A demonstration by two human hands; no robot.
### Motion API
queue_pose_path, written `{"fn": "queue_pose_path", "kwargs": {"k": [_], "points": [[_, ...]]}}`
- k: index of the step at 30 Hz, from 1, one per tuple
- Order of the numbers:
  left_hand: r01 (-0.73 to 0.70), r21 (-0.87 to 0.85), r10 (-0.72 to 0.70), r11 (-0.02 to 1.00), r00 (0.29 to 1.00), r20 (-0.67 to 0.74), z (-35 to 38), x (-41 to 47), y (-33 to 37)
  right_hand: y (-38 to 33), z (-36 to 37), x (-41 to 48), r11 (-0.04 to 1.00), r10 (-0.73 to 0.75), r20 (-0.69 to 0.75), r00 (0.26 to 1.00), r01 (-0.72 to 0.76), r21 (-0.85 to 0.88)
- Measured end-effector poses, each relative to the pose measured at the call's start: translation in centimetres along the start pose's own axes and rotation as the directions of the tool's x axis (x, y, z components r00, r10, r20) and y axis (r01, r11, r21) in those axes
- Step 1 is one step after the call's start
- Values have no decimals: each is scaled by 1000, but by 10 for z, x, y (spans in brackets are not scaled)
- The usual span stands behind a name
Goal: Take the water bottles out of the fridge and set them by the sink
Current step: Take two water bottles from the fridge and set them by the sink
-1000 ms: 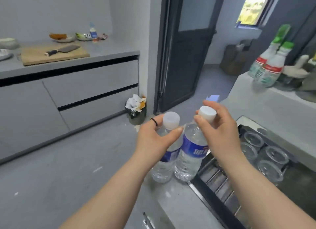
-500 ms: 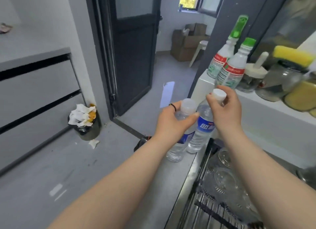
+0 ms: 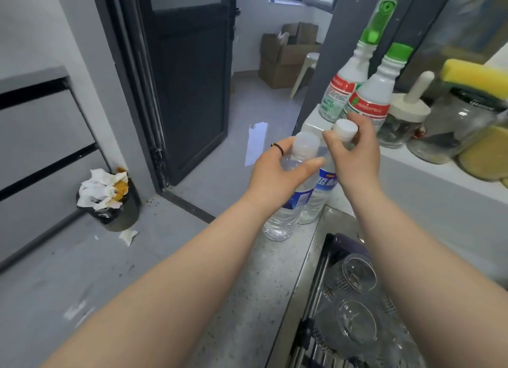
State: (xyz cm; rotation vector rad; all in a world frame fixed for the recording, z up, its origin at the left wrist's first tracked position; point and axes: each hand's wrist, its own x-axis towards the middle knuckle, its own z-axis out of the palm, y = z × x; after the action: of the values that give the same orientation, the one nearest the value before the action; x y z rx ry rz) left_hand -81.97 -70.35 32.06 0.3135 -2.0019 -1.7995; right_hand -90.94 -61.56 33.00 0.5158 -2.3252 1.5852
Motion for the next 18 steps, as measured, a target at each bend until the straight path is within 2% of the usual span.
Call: {"fn": "queue_pose_path", "kwargs": {"k": [3,6,9,12,14,18], "points": [[-8,-38,8,999,1000,9,3,-1,-3,3,1,-3,999,27,68,997,-30,44],[7,-49,-6,999,1000,21,1,-3,-8,10,-1,-12,986,104,163,981,-123,111],[71,-35,-68,997,995,73,-4,-15,-31,25,-6,-28,978,180,187,966,-196,73],[151,87,-164,985,973,163,-4,-27,-52,39,-10,-46,941,298,319,900,-333,59],[163,149,-185,975,971,149,0,-28,-61,45,-7,-52,937,315,397,862,-350,17],[173,309,-196,935,980,45,3,-29,-63,51,0,-45,934,351,363,863,-351,-69]]}}
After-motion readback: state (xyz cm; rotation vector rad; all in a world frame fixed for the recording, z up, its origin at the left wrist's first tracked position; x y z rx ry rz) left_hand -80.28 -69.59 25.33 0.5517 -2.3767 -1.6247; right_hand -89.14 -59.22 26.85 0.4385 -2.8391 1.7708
